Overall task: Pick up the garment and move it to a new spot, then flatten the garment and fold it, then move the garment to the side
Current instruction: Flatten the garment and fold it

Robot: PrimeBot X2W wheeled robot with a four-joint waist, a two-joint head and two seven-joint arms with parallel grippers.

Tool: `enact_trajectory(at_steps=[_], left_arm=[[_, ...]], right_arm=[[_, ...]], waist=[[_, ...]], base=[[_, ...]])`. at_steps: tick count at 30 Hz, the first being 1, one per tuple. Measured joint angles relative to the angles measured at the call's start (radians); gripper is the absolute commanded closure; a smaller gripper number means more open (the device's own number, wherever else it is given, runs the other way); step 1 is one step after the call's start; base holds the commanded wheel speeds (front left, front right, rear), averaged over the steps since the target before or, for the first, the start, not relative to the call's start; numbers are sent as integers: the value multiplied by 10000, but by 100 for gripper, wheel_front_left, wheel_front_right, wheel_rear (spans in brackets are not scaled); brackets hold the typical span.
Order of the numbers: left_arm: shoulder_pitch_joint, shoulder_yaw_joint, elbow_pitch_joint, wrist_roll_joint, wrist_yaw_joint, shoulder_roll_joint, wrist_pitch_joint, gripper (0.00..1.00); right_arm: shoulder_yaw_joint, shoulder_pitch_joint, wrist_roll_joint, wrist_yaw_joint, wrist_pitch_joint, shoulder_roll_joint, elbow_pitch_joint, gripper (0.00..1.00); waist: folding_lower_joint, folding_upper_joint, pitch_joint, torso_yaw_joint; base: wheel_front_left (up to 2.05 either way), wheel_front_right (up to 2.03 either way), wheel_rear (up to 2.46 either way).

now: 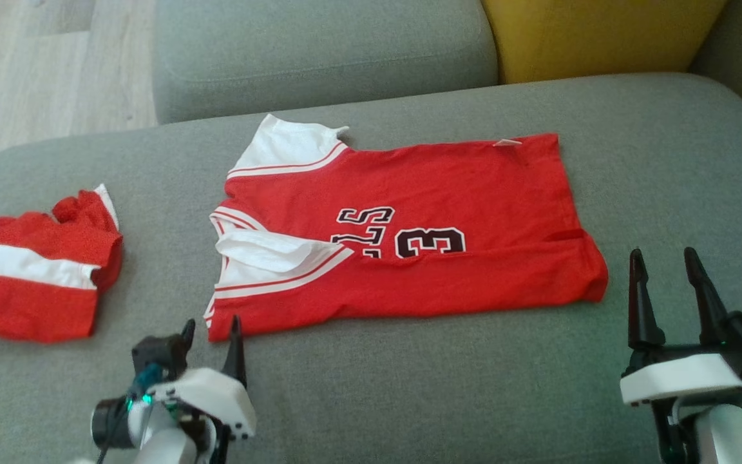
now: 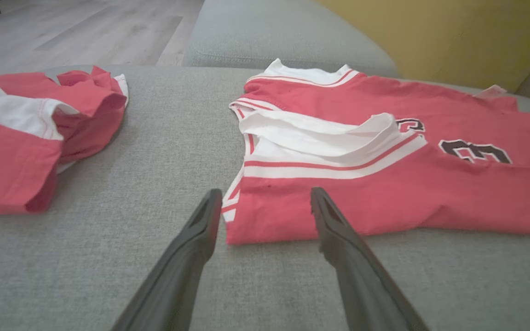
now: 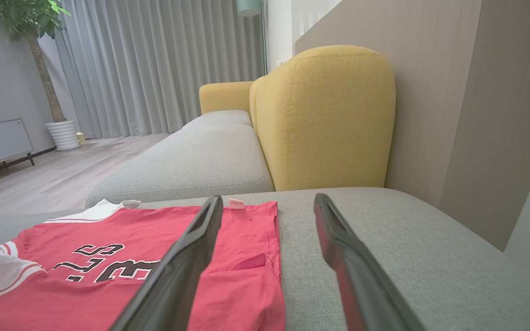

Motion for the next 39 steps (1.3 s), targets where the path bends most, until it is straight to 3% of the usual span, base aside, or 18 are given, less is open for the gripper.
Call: enact_trajectory(at_steps=[9,18,21,22,23,24,31,35,39], left_arm=[[-1249,-109,1814,276,313,44,934,0],[-1845,-309,2775,278,240,69,1522,0],[-2047,-422,2917,276,29,84,1557,0],[-2099,-435,2957,274,-19,81,1553,51],[-2142,-445,2984,270,-75,73,1521,94],[-2182,-453,3003,263,-104,46,1429,100],[-2248,-449,2823,259,-40,-17,445,100],[-2246,-522,2209,265,-42,-59,71,100],[-2183,-761,1453,280,-54,-104,-44,100]], right_arm=[[-21,-5,0,0,31,-8,-161,0],[-82,-204,-23,0,44,-15,-382,0],[-94,-233,-90,0,46,-15,-428,0],[-121,-233,-90,0,46,-15,-435,0],[-155,-232,-90,0,54,-15,-437,0],[-180,-234,-92,0,127,-15,-437,0],[-274,-354,157,0,932,15,119,0],[-717,-840,1147,0,1722,188,1011,0],[-1127,-1350,1195,0,2347,249,2115,0]], waist=[[0,0,277,-242],[0,0,542,-379],[0,0,615,-383],[0,0,640,-371],[0,0,658,-351],[0,0,670,-321],[0,0,669,68],[0,0,699,352],[1,0,813,656]], base=[[0,0,0],[0,0,0],[0,0,0],[0,0,0],[0,0,0],[0,0,0],[0,0,0],[0,0,0],[0,0,0]])
